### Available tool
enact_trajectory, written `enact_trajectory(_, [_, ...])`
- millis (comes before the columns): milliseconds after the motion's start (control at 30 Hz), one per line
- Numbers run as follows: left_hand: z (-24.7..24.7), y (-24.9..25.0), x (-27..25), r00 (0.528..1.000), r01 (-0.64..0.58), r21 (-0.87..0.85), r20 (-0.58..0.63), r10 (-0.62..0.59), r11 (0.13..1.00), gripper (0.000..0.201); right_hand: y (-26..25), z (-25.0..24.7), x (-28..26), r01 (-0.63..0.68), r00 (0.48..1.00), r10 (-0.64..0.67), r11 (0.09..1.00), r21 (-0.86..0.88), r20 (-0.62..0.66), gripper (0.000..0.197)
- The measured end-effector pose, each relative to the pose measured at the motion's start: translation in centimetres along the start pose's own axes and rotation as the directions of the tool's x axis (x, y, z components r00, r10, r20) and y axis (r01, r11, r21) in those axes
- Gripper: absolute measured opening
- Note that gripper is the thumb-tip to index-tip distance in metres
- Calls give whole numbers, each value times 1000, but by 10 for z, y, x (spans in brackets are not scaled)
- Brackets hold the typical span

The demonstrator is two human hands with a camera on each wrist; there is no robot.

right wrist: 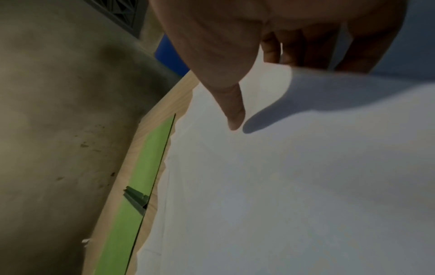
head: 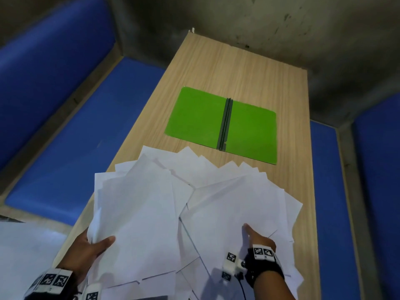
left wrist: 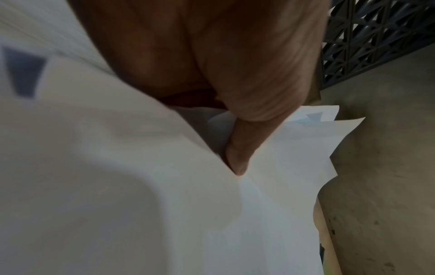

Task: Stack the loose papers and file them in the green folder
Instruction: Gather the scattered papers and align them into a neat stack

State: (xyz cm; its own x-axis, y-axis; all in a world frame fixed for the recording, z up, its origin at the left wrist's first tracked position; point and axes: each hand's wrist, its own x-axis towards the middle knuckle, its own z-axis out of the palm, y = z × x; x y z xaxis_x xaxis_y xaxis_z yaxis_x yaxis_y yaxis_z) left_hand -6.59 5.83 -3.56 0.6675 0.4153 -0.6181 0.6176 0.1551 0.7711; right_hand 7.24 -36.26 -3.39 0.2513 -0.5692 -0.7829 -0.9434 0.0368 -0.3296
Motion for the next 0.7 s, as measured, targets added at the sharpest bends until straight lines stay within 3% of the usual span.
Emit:
enact_trajectory(33, [-1, -1, 1, 1000, 7, -3, -4, -7, 1000, 48, -1, 3, 0, 30, 1000, -30, 999, 22, 3, 73])
enact_trajectory(133, [-2, -2, 3, 1000, 24, -13, -19, -24, 1000, 49, -3, 7, 3, 102, 992, -103, 995, 18, 76, 31])
enact_trajectory(200, [-7, -7, 5, 998, 49, -20, -30, -49, 999, 50, -4, 6, 5, 184, 982, -185, 983, 24, 42, 17])
enact_trajectory(333, [-15, -7, 2, 997, 51, -45, -59, -53, 998, 46, -6, -4, -1, 370, 918, -355, 927, 56, -177, 37])
enact_trajectory(433, [-22, -9, 2, 992, 69, -78, -98, -77, 995, 45, -4, -32, -18, 466, 864, -440, 883, 59, -243, 46])
enact_trajectory(567, [-35, -17, 7, 983, 105, -71, -143, -114, 992, 44, -13, -61, -26, 502, 863, -497, 831, 240, -85, 29])
enact_trajectory(633, [-39, -18, 8, 980, 114, -61, -158, -122, 992, 42, -18, -61, -19, 530, 838, -546, 819, 218, 12, 49])
enact_trajectory(700, [-42, -18, 9, 979, 114, -52, -164, -121, 992, 43, -21, -50, -25, 544, 808, -574, 813, 209, 132, 38])
